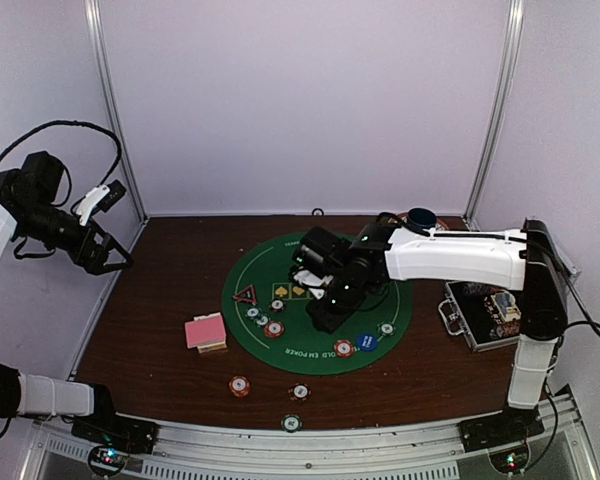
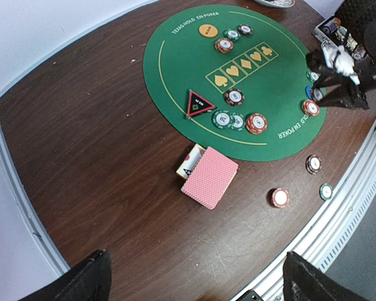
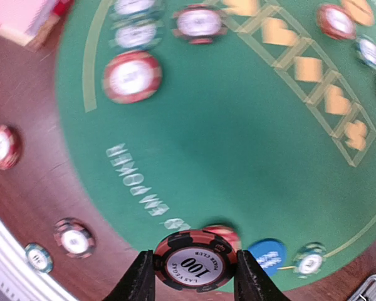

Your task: Distribute texas hold em gaming equipment

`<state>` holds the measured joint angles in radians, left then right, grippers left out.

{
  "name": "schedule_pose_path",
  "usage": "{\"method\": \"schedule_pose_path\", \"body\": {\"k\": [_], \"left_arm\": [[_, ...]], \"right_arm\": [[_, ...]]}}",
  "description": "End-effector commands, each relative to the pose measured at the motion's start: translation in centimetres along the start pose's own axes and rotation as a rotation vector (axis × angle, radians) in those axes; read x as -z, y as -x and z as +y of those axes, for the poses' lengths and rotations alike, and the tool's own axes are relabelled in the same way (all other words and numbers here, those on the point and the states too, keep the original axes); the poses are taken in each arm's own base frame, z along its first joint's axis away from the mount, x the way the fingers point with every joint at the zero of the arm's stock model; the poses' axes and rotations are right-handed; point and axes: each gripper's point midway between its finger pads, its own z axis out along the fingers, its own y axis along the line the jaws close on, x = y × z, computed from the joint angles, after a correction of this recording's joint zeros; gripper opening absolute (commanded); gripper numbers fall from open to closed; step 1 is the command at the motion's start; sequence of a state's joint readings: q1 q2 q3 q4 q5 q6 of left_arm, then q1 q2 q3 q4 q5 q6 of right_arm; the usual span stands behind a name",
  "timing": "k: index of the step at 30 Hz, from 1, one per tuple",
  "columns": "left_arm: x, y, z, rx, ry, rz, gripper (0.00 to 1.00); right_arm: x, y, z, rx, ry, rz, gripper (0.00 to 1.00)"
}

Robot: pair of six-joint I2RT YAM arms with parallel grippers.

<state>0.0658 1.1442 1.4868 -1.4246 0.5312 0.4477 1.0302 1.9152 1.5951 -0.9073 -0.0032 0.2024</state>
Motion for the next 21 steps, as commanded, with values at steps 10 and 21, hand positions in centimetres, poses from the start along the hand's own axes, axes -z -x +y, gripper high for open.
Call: {"method": "schedule_pose_path", "body": {"k": [10, 21], "left_arm": [[-0.4, -0.6, 0.3, -0.009, -0.004, 0.029, 0.98], [-0.8, -0.9, 0.2, -0.004, -0.012, 0.037, 0.98]], "right_arm": [[-3.5, -2.8, -14.0, -0.344, -0.202, 0.033, 0.08], [-4.8, -5.0, -17.6, -0.428, -0.255, 0.082, 0.06]]}}
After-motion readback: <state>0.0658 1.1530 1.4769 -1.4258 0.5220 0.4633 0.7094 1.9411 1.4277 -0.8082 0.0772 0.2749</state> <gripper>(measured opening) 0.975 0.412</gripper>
